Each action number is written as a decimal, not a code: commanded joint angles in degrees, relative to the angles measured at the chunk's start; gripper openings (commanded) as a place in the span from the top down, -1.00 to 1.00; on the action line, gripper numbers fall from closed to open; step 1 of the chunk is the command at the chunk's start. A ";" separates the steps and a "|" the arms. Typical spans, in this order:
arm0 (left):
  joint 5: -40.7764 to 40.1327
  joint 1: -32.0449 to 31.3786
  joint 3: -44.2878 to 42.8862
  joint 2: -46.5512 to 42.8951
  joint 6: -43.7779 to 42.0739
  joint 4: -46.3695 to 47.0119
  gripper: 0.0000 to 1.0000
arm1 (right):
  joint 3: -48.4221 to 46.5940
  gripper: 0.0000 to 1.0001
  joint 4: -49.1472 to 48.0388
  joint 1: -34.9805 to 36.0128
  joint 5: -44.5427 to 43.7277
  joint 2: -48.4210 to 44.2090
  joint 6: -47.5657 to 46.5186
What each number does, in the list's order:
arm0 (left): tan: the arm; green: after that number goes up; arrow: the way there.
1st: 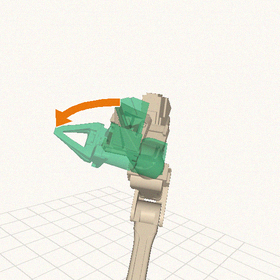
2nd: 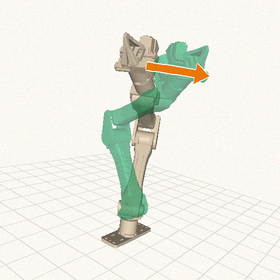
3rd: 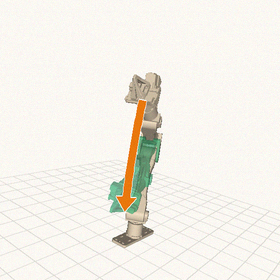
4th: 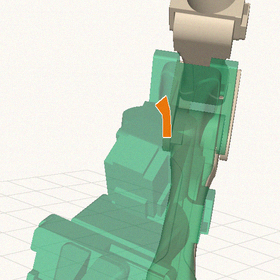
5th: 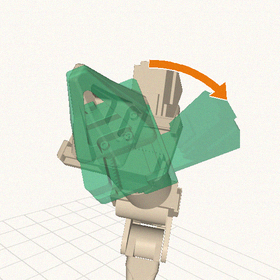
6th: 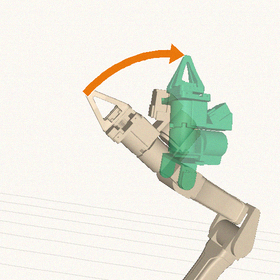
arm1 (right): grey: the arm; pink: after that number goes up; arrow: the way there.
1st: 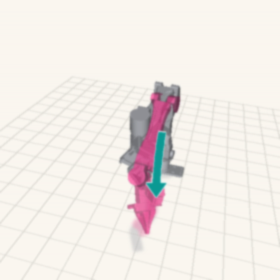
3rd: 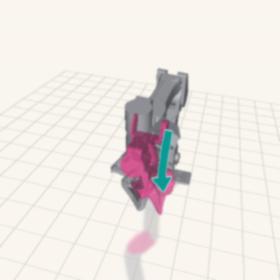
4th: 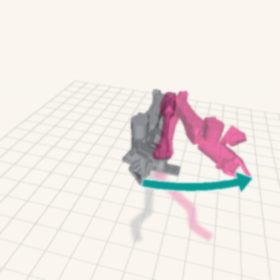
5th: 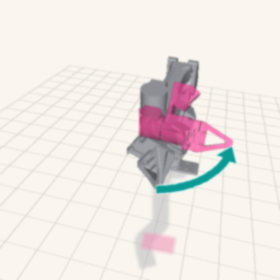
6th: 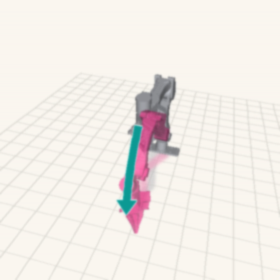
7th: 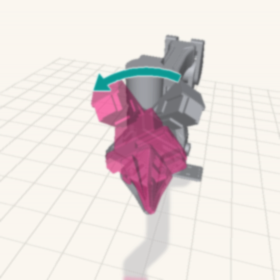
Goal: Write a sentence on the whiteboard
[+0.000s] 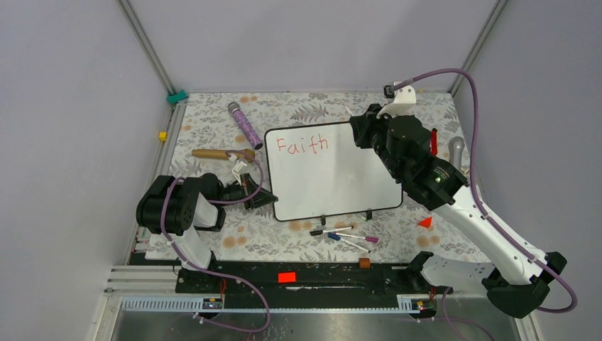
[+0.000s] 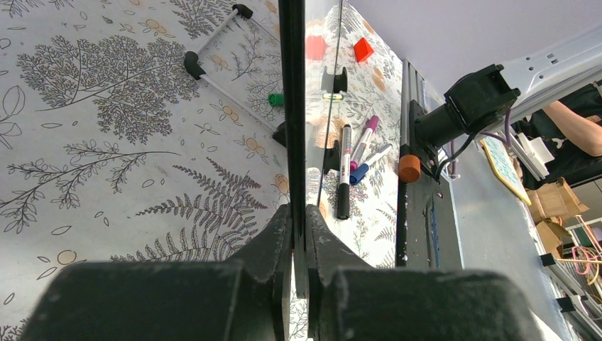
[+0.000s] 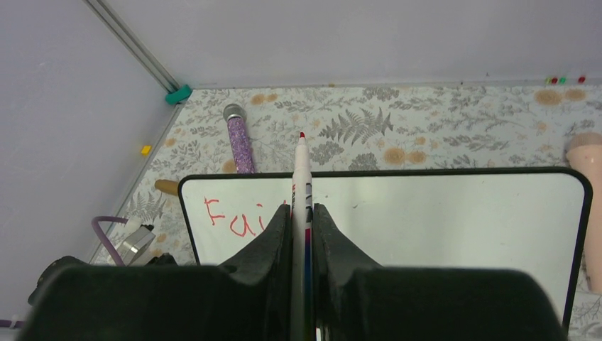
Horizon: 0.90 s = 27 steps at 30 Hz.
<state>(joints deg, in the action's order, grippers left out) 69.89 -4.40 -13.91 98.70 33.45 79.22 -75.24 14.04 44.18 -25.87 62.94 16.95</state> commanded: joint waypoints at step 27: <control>2.50 -0.71 -2.92 0.13 -1.39 5.13 1.00 | 3.18 1.00 11.79 -0.25 0.62 -2.10 11.81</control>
<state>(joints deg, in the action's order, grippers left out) 70.72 -4.23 -14.98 98.76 34.57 79.18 -73.67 26.94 44.18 -24.53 62.46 26.46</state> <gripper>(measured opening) 0.054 0.155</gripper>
